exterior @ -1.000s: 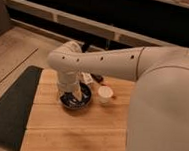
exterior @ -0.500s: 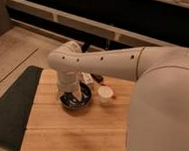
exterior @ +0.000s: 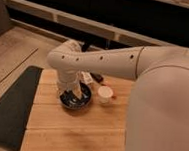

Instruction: Place the white sponge in the ceramic bowl

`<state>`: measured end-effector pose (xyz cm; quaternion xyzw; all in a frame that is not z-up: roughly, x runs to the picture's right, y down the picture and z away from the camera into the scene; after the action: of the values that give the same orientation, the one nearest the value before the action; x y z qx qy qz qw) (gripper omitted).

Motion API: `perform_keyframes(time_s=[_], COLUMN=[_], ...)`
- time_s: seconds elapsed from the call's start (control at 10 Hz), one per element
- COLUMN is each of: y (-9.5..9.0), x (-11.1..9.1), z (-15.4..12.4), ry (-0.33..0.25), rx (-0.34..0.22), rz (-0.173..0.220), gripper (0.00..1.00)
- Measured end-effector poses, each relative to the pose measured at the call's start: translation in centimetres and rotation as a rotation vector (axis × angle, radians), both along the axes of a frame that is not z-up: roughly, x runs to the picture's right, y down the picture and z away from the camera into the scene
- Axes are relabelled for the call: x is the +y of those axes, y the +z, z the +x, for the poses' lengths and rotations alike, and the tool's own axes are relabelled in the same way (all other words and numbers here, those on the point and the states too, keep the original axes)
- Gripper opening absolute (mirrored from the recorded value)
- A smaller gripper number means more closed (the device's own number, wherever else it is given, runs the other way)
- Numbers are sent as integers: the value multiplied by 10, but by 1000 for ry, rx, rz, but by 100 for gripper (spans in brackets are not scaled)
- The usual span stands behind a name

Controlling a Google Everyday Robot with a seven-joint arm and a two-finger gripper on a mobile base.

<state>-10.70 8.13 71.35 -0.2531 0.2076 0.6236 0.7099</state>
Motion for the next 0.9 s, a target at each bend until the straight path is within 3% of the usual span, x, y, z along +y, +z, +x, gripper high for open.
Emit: perform_keyframes(time_s=[0.2,0.4,0.6,0.9], y=[12,24,26,29], x=[-39,-119,-166,-186], z=[4,14,26,27], ry=[-58,-142,-198,-226], rx=[-72,-184,-231,-255], rz=[86,249,350,398], gripper=[65,65,65,65])
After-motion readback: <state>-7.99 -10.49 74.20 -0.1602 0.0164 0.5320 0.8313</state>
